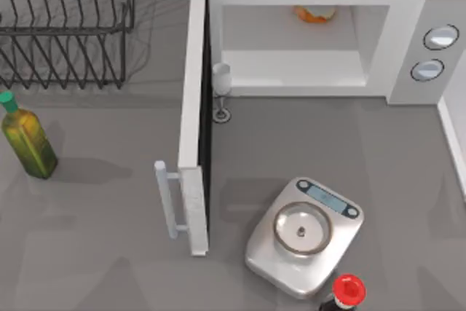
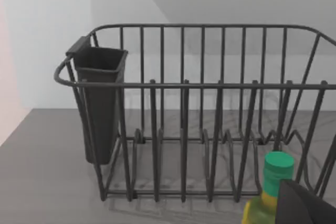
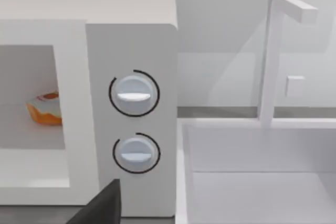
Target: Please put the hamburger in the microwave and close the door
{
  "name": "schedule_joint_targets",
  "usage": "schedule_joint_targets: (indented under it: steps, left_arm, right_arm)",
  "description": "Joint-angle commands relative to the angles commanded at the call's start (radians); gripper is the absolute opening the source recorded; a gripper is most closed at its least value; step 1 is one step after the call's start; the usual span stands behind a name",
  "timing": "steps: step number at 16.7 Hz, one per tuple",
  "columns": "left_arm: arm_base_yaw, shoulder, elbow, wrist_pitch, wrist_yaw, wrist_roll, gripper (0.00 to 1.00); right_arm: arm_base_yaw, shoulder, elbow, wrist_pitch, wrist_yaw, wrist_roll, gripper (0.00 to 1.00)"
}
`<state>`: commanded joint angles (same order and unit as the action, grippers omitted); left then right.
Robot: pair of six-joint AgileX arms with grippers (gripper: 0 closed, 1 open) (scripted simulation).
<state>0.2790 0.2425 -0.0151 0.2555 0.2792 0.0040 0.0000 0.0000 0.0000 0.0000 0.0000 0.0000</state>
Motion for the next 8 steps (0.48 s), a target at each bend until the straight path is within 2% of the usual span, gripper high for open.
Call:
schedule_joint_targets:
  steps: [6, 8]
  left_arm:
    - [0.012, 0.007, 0.003, 0.009, 0.013, 0.001, 0.0]
    - [0.036, 0.01, 0.019, -0.001, 0.04, 0.001, 0.0]
  right_arm:
    - [0.0, 0.0, 0.0, 0.0, 0.0, 0.0, 1.0]
    - [0.0, 0.0, 0.0, 0.0, 0.0, 0.0, 1.0]
